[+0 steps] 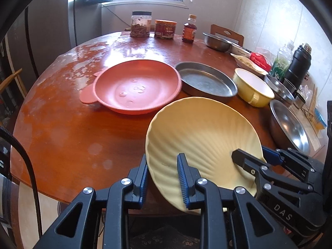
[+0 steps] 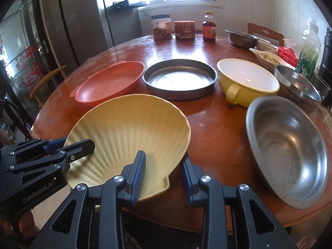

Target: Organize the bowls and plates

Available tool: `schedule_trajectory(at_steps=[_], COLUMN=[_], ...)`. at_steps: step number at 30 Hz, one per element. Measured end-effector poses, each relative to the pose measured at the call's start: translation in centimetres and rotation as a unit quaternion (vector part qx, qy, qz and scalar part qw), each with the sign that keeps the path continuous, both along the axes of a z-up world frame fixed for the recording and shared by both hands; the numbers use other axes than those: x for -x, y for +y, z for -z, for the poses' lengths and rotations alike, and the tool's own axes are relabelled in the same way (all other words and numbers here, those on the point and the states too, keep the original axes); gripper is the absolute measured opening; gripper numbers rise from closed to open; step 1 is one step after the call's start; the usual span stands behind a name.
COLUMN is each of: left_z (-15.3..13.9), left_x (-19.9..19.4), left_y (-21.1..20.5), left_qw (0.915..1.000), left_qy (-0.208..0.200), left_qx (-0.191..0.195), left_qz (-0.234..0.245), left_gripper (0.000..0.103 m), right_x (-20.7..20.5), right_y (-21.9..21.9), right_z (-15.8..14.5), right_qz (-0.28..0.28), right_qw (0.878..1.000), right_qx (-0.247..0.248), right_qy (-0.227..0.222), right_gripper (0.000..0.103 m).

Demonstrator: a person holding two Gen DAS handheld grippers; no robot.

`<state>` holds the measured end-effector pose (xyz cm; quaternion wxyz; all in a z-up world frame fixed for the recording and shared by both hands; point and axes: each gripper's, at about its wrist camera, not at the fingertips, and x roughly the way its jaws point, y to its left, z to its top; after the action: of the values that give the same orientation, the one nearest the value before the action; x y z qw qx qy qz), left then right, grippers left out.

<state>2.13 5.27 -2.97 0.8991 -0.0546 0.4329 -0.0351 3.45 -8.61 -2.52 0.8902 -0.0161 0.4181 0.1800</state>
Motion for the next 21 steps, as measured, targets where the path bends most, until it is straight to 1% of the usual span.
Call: schedule_trajectory(at_steps=[3, 6, 12, 14, 16, 18, 21], left_z=[-0.4, -0.8, -0.6, -0.6, -0.9, -1.0, -1.0], left_x=[-0.3, -0.6, -1.3, -1.1, -0.7, -0.5, -0.4], left_y=[1.2, 2.3, 4.2, 4.6, 4.5, 3.8, 2.5], left_qw=[0.9999, 0.9997, 0.9991, 0.9993, 0.9996, 0.9998, 0.9999], left_qy=[-0.006, -0.015, -0.011, -0.005, -0.008, -0.009, -0.01], left_qx=[-0.001, -0.002, -0.01, -0.002, 0.004, 0.004, 0.006], left_qz=[-0.012, -0.021, -0.04, -0.036, -0.028, -0.018, 0.003], left_gripper=[0.027, 0.027, 0.027, 0.027, 0.027, 0.027, 0.027], right_x=[-0.5, -1.0, -1.9, -1.9, -1.6, -1.2, -0.8], right_y=[1.3, 2.6, 4.9, 5.1, 4.9, 4.4, 3.1], right_z=[-0.1, -0.3, -0.5, -0.6, -0.7, -0.7, -0.5], right_qz=[-0.01, -0.018, -0.033, -0.036, -0.038, -0.036, -0.018], right_qw=[1.0, 1.0, 0.999, 0.999, 0.999, 0.999, 1.0], right_qx=[-0.001, 0.001, -0.002, -0.008, -0.009, -0.007, -0.009], right_qy=[-0.002, -0.015, -0.015, -0.007, -0.004, 0.001, 0.011], right_gripper=[0.035, 0.035, 0.035, 0.035, 0.035, 0.035, 0.035])
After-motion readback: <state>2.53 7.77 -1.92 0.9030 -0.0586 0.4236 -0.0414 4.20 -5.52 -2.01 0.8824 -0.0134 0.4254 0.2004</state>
